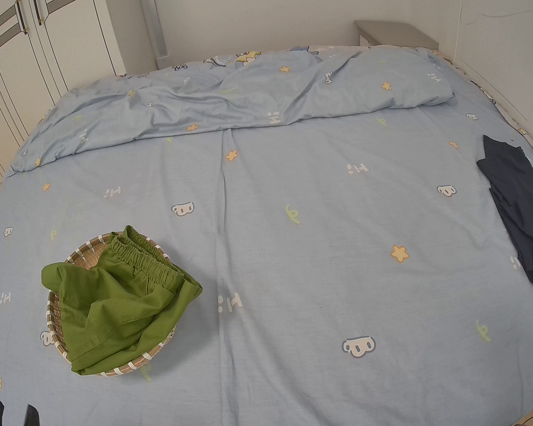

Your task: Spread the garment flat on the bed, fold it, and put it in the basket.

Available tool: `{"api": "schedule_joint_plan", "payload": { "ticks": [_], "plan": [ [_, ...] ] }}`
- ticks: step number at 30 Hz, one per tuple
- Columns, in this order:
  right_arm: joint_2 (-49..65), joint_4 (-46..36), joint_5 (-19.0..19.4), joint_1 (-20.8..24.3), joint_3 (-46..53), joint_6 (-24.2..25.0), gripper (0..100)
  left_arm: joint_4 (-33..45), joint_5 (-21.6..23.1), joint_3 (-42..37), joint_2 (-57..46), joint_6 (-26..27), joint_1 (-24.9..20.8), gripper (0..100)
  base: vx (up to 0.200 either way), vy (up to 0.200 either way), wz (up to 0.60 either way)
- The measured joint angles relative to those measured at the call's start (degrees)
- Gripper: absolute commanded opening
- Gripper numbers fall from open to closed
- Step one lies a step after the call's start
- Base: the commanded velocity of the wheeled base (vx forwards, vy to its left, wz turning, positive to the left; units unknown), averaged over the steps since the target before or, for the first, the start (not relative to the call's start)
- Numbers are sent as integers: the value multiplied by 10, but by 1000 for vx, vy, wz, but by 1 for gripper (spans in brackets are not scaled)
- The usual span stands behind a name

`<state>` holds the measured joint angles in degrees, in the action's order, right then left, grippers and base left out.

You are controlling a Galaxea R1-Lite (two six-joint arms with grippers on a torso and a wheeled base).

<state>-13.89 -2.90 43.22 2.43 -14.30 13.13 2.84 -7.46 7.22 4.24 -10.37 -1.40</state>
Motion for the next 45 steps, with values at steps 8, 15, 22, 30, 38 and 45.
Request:
{"api": "schedule_joint_plan", "payload": {
  "ticks": [8, 15, 22, 30, 38, 45],
  "plan": [
    [101, -15, -109, -22, 53, 3, 100, -29, -9, -56, -29, 38, 9, 100, 0, 0, 0],
    [125, 10, -316, -26, 97, -44, 100, -31, 41, -62, -35, 84, 12, 100, 0, 0, 0],
    [130, 15, -437, -27, 122, -58, 100, -30, 99, -62, -35, 145, 12, 100, 0, 0, 0],
    [132, -5, -423, -27, 123, -129, 100, -28, 99, -62, -35, 146, 12, 100, 0, 0, 0],
    [132, -1, -424, -28, 128, -129, 100, -28, 98, -62, -35, 132, 12, 100, 0, 0, 0],
    [132, 27, -427, -28, 133, -126, 100, -28, 96, -62, -35, 125, 12, 100, 0, 0, 0]
  ]
}}
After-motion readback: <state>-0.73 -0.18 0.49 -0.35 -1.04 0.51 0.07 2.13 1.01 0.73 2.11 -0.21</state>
